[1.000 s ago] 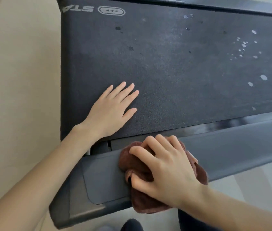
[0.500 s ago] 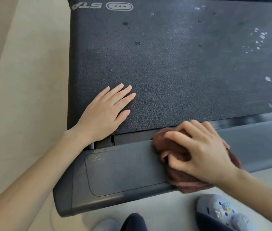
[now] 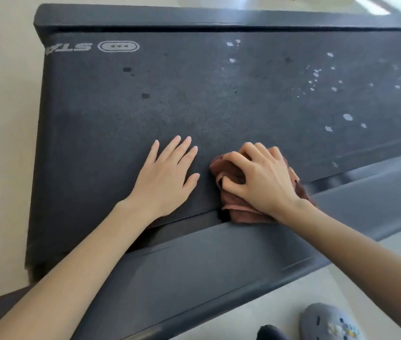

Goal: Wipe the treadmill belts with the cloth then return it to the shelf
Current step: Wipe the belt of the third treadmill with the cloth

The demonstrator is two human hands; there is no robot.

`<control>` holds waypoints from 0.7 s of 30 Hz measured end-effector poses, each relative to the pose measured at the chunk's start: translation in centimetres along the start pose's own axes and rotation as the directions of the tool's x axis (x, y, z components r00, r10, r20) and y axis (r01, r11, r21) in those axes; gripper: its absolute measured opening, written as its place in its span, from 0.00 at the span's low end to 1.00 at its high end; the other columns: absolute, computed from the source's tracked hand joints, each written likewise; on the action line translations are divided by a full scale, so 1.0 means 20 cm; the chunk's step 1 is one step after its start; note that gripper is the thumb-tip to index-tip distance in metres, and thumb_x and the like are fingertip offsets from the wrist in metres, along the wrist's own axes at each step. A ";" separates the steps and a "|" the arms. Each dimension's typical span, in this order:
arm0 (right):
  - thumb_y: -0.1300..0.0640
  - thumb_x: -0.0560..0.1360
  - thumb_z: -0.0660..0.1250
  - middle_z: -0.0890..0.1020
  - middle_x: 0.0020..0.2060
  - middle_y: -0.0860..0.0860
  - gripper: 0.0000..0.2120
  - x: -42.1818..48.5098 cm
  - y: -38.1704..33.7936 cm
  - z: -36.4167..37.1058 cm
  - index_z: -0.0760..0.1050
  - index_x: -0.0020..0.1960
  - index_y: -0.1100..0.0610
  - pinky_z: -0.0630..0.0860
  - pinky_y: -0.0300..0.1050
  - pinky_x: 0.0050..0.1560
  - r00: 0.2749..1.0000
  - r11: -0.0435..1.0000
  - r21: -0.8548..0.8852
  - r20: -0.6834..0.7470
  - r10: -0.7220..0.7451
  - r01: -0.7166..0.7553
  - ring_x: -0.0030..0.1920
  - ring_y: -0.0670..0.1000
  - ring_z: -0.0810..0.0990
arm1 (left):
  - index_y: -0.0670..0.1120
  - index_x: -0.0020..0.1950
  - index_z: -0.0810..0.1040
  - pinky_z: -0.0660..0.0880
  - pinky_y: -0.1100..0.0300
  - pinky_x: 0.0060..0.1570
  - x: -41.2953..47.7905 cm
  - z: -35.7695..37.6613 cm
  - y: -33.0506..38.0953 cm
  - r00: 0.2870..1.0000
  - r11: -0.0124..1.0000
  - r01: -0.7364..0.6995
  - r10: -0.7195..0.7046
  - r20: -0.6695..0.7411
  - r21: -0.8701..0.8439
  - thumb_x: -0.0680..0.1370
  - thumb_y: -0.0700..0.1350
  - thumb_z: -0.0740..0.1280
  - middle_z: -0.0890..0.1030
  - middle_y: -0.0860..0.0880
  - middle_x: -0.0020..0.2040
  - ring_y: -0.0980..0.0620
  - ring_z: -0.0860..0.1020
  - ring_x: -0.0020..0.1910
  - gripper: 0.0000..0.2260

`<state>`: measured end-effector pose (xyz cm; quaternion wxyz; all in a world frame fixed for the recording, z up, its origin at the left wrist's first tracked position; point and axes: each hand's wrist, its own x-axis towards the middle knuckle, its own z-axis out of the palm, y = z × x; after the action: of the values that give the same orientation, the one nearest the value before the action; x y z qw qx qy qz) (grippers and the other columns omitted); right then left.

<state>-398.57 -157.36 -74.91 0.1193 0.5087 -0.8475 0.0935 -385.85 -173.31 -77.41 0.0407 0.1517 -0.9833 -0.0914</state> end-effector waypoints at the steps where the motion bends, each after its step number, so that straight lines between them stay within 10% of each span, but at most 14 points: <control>1: 0.42 0.70 0.58 0.75 0.38 0.51 0.18 0.03 0.03 0.03 0.79 0.50 0.51 0.68 0.50 0.43 1.000 1.000 0.018 -0.011 -0.001 0.001 0.41 0.55 0.74 | 0.48 0.77 0.52 0.42 0.48 0.74 0.05 0.01 0.03 1.000 1.000 0.011 -0.011 0.002 0.005 0.80 0.55 0.49 0.49 0.51 0.78 0.52 0.44 0.76 0.27; 12: 0.43 0.72 0.64 0.76 0.53 0.59 0.16 0.24 0.96 0.07 0.77 0.55 0.51 0.64 0.59 0.59 0.798 0.797 -0.051 -0.092 0.596 -0.601 0.58 0.63 0.71 | 0.46 0.74 0.63 0.52 0.45 0.73 0.14 0.06 0.11 0.996 0.998 0.048 -0.050 -0.079 -0.038 0.77 0.57 0.45 0.61 0.50 0.75 0.50 0.56 0.75 0.28; 21: 0.41 0.70 0.62 0.75 0.47 0.50 0.15 0.30 0.43 0.17 0.77 0.51 0.48 0.64 0.51 0.47 0.995 0.995 0.062 -0.048 0.082 -0.079 0.50 0.55 0.72 | 0.48 0.75 0.58 0.44 0.39 0.72 0.28 0.10 0.28 0.968 0.971 0.235 -0.238 -0.073 -0.047 0.79 0.57 0.54 0.55 0.53 0.77 0.55 0.48 0.76 0.27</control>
<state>-409.32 -159.29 -76.71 0.1213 0.4748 -0.8609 0.1366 -393.07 -169.55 -78.02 0.0708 0.2706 -0.9539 -0.1084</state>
